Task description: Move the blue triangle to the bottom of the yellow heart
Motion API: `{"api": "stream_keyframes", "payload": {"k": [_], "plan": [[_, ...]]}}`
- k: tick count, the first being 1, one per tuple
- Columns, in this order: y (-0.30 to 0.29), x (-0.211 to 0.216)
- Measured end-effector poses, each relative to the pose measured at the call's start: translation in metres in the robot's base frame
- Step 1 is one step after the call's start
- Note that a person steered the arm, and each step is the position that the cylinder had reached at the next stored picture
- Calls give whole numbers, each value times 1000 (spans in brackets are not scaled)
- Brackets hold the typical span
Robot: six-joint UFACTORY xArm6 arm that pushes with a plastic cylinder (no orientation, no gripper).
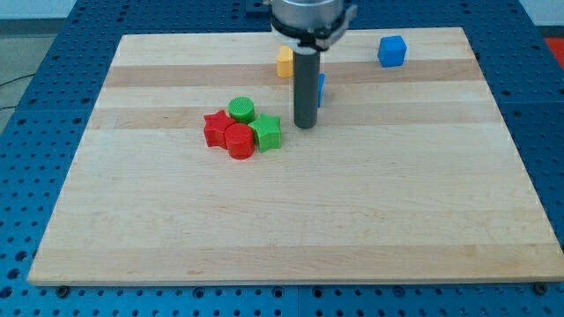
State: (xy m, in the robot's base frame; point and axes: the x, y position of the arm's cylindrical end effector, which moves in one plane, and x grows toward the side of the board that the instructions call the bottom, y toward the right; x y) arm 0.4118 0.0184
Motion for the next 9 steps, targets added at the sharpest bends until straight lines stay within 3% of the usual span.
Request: {"api": "stream_keyframes", "payload": {"k": [1,2,3,5,7,8,9], "plan": [[30,14],[47,-13],[47,-42],[3,-49],[57,-63],[63,-96],[36,-97]]}}
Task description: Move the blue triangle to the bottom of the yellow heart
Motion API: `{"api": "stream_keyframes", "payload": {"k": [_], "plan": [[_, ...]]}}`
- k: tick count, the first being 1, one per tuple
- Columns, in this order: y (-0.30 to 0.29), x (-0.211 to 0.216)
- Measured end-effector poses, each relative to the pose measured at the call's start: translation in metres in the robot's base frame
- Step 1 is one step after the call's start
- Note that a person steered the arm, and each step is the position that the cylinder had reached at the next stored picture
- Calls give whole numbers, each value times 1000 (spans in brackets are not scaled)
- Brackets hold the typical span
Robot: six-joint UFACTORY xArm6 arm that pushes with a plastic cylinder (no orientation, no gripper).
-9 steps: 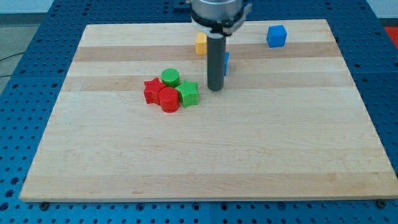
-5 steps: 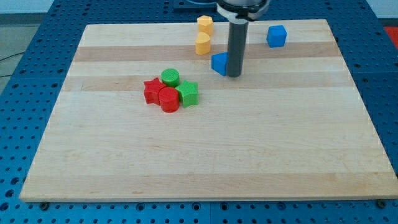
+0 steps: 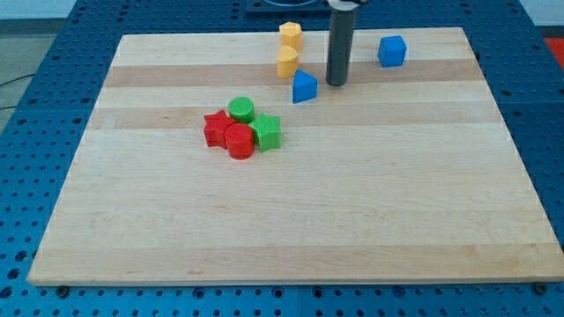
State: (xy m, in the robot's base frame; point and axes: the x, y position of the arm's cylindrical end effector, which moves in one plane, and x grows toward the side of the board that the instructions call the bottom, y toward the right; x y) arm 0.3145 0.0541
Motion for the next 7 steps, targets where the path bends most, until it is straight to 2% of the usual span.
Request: {"api": "stream_keyframes", "payload": {"k": [2,4,7], "plan": [[-36,0],[-14,9],[-22,22]]}}
